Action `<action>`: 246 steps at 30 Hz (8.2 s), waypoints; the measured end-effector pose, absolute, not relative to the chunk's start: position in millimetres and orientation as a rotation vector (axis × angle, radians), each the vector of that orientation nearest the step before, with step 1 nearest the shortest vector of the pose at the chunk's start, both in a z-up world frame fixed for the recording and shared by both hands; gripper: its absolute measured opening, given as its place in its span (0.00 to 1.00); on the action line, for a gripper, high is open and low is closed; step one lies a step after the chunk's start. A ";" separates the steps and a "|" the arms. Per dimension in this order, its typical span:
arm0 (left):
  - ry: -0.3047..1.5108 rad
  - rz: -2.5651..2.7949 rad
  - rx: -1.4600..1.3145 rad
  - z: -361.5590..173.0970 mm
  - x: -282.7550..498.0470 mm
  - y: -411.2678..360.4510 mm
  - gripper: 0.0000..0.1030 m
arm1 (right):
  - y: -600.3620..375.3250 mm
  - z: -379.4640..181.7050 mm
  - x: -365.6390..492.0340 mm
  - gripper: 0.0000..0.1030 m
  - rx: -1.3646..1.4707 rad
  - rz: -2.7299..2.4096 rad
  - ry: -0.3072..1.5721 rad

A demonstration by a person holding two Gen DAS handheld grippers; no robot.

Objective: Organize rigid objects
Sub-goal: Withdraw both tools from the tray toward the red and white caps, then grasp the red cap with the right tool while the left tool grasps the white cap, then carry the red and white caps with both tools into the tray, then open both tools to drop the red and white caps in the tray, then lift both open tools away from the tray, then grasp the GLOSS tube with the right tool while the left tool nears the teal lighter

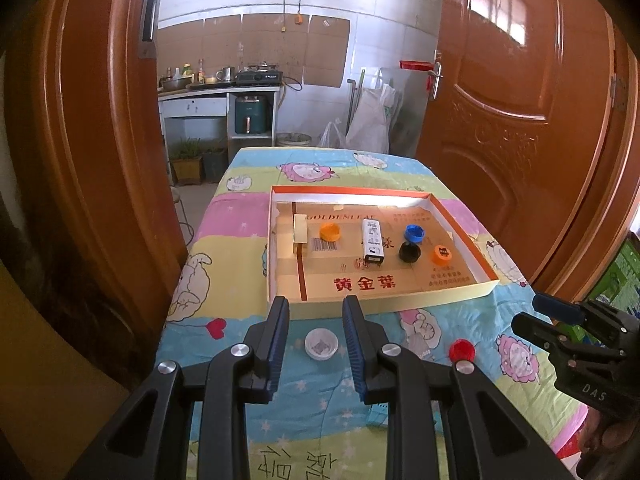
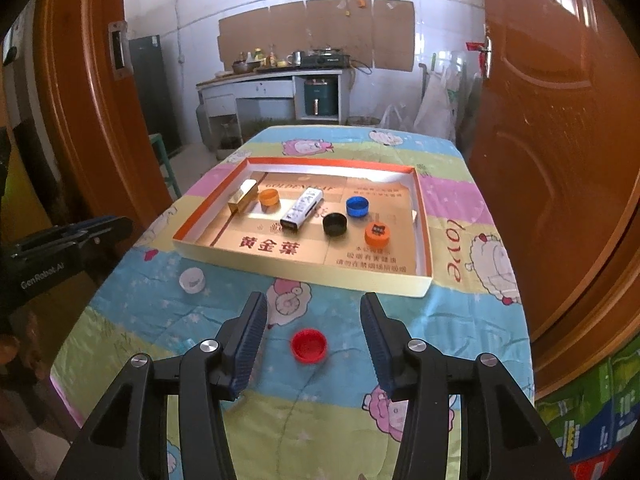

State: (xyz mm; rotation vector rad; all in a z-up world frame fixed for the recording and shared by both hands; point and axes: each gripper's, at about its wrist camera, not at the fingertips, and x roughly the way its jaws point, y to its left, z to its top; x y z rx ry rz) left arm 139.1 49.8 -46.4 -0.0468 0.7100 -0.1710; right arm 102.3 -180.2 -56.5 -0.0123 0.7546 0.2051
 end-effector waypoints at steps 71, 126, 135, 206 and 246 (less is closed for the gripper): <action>0.910 -0.189 0.053 -144.8 213.7 13.0 0.59 | -177.7 -143.2 145.4 0.31 -0.017 0.260 0.909; 0.765 -0.225 -0.016 -51.7 265.2 8.4 0.30 | -219.5 -45.6 226.0 0.30 -0.079 0.179 0.719; 0.846 -0.210 0.018 -87.3 289.0 5.4 0.30 | -226.7 -68.1 288.6 0.30 -0.146 0.190 0.777; 0.855 -0.269 -0.042 -109.8 298.8 11.0 0.48 | -216.1 -126.0 400.7 0.41 -0.129 0.274 0.987; 0.770 -0.252 -0.062 -58.9 179.8 30.1 0.48 | -180.9 -79.9 212.5 0.41 -0.046 0.351 0.920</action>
